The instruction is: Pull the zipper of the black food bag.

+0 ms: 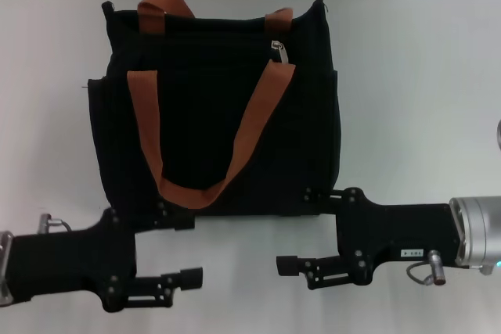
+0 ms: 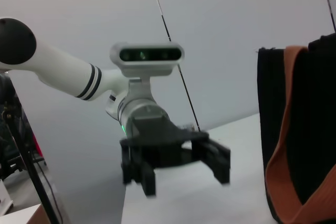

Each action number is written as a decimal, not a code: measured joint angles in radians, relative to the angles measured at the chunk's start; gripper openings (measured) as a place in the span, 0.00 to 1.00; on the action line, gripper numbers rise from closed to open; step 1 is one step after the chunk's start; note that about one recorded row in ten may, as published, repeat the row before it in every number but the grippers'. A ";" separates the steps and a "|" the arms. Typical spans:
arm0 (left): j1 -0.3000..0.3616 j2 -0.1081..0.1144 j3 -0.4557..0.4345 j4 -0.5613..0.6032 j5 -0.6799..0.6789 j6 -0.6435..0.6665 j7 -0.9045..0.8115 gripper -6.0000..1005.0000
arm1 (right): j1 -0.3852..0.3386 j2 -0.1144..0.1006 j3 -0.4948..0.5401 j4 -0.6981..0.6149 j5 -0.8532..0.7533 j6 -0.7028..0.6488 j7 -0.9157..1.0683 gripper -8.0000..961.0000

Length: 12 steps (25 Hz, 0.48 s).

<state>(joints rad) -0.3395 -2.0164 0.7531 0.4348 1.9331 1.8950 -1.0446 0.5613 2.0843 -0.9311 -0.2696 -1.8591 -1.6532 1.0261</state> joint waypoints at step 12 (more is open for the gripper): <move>0.002 -0.003 0.001 -0.002 0.046 -0.034 0.031 0.77 | 0.011 0.005 0.006 0.056 0.028 0.036 -0.069 0.85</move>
<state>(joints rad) -0.3378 -2.0195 0.7545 0.4328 1.9794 1.8613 -1.0134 0.5719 2.0895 -0.9249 -0.2135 -1.8311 -1.6173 0.9566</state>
